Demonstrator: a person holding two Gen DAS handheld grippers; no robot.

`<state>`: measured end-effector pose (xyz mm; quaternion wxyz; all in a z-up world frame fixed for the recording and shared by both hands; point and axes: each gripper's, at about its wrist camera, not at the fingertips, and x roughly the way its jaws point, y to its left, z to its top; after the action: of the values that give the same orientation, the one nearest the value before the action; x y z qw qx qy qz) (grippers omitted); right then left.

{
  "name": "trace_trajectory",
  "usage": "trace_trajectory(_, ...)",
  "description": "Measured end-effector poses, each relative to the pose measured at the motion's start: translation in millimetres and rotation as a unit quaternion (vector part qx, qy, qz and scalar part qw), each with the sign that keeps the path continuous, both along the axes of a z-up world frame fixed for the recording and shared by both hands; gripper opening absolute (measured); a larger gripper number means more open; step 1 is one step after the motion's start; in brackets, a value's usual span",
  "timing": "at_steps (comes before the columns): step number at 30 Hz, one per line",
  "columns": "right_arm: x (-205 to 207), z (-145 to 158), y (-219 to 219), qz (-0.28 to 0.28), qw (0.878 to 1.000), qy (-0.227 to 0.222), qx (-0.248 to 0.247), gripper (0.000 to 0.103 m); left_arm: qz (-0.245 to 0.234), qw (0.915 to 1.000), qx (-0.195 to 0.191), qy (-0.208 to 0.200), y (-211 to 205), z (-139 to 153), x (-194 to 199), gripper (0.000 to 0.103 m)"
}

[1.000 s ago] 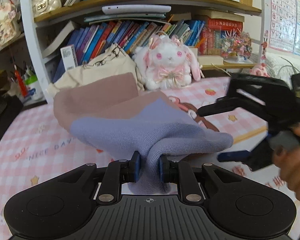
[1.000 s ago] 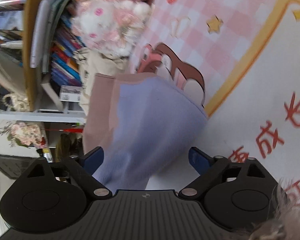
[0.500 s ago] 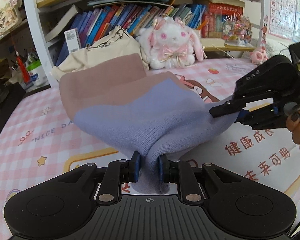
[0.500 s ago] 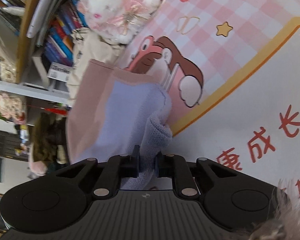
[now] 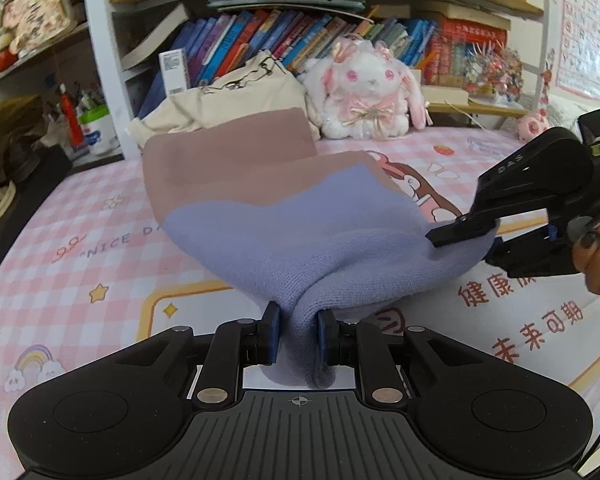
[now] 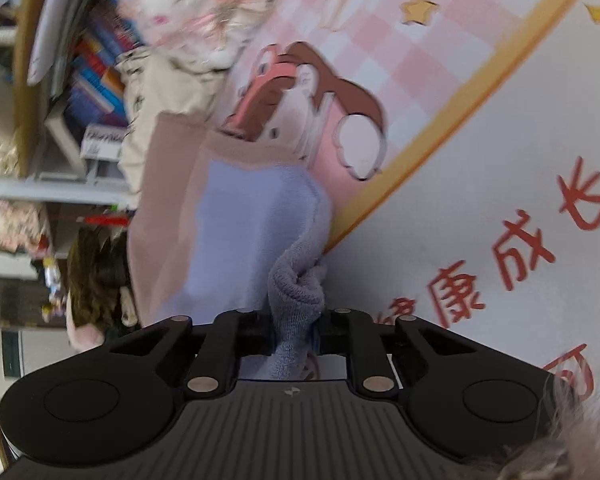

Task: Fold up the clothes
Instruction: 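Lift the sweater with both grippers and shake it open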

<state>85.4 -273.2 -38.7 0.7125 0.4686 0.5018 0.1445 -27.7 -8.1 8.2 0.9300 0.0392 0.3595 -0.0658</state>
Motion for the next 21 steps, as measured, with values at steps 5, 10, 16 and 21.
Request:
trace_trajectory(5, 5, 46, -22, -0.005, 0.996, -0.077, 0.047, 0.012, -0.022, 0.9984, -0.03, -0.042, -3, 33, -4, 0.017)
trace_trajectory(10, 8, 102, -47, -0.004, 0.984, -0.175, -0.011, 0.012, -0.059, 0.9913, -0.066, -0.097, -24, 73, 0, 0.016)
trace_trajectory(16, -7, 153, -99, -0.074, 0.967, -0.238, 0.042, 0.012, -0.138, 0.9707, -0.122, -0.154, -42, 121, 4, 0.016)
trace_trajectory(21, -23, 233, -108, -0.09, 0.93, -0.353, 0.054, 0.012, -0.188, 0.9367, -0.222, -0.195, -40, 159, 1, 0.016)
